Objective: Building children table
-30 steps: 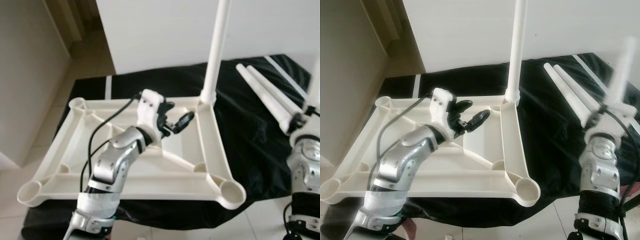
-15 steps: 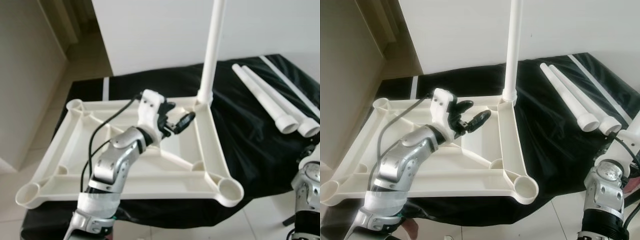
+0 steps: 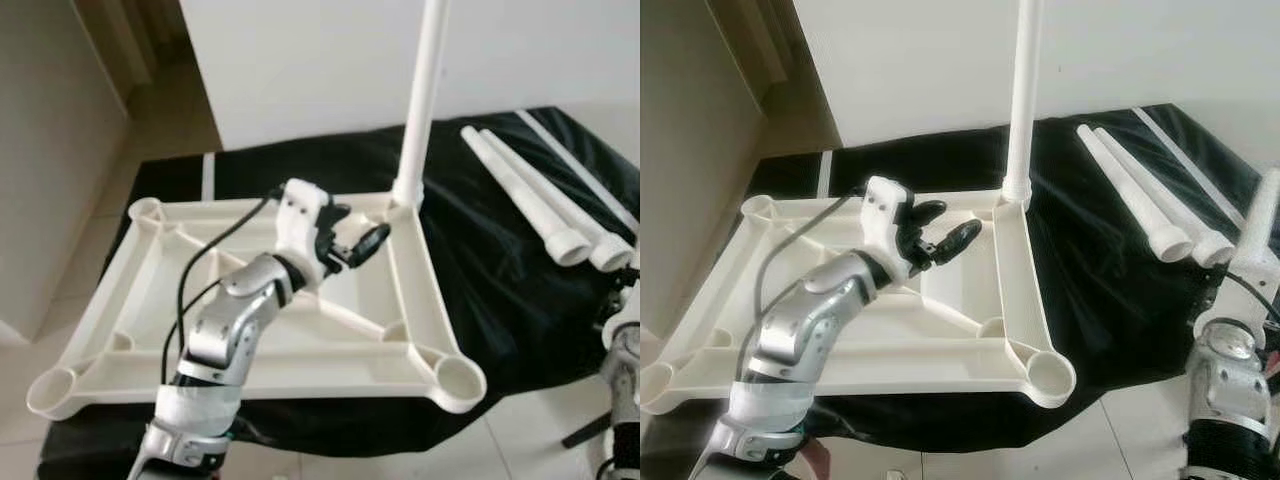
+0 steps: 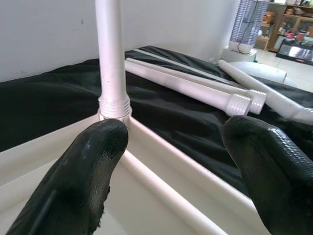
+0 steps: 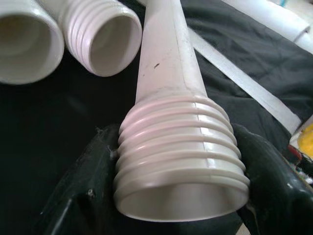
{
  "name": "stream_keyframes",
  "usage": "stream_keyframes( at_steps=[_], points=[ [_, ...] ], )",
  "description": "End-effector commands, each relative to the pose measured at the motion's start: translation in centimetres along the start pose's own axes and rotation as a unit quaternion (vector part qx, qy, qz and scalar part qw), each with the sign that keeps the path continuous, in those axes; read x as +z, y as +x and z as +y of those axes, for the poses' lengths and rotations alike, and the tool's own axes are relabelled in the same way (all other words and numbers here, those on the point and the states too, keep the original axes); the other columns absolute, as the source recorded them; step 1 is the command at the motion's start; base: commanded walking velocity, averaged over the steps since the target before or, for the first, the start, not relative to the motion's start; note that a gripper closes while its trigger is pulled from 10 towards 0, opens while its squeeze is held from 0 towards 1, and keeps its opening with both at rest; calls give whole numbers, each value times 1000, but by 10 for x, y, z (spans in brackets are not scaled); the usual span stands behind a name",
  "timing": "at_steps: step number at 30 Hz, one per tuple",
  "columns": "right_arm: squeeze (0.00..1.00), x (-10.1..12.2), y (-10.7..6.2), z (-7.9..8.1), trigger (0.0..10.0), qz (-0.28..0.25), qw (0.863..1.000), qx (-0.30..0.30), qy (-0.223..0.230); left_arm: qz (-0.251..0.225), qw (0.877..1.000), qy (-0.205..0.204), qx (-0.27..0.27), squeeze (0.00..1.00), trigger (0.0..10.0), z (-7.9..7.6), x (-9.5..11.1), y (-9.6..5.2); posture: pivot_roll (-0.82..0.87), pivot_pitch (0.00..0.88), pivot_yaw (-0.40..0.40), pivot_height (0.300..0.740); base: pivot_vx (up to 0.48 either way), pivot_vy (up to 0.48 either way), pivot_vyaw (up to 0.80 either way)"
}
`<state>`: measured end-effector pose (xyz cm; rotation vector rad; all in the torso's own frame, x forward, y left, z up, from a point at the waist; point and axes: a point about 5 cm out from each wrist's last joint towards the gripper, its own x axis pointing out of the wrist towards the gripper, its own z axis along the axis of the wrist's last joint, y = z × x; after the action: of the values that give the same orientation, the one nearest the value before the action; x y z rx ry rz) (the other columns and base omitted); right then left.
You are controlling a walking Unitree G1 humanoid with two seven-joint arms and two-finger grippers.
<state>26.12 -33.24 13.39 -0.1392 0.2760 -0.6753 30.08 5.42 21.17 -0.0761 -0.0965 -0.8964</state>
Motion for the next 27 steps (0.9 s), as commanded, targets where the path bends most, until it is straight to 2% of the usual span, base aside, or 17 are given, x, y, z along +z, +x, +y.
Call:
stream_keyframes(
  at_steps=[1,2,3,4,6,10,24,27],
  points=[
    [0,-8,-1,9,10000,23,998,50,-10,0,1000,1,21,0,10000,3,0,0,-110,41,58,740,0,0,0],
    [0,-8,0,11,10000,26,997,78,-12,-2,1000,3,20,0,10000,3,2,3,-110,41,58,740,0,0,0],
    [0,-8,0,11,10000,26,997,78,-12,-2,1000,3,20,0,10000,3,2,3,-110,41,58,740,0,0,0],
    [0,-9,-1,18,10000,27,991,130,-33,-6,1000,6,18,0,10000,3,4,6,-110,34,59,740,0,0,0],
    [0,-9,-1,18,10000,27,991,130,-33,-6,1000,6,18,0,10000,3,4,6,-110,34,59,740,0,0,0],
    [0,-6,-4,24,10000,15,980,191,-54,-8,1000,7,15,0,10000,3,5,6,-111,33,63,740,0,0,0],
    [0,0,-6,29,10000,-11,970,231,-74,-9,1000,8,8,0,10000,1,6,9,-107,23,66,740,0,0,0],
    [0,6,-7,33,10000,-39,969,234,-72,-6,1000,11,1,0,10000,-2,5,10,-103,20,69,740,0,0,0]
  ],
)
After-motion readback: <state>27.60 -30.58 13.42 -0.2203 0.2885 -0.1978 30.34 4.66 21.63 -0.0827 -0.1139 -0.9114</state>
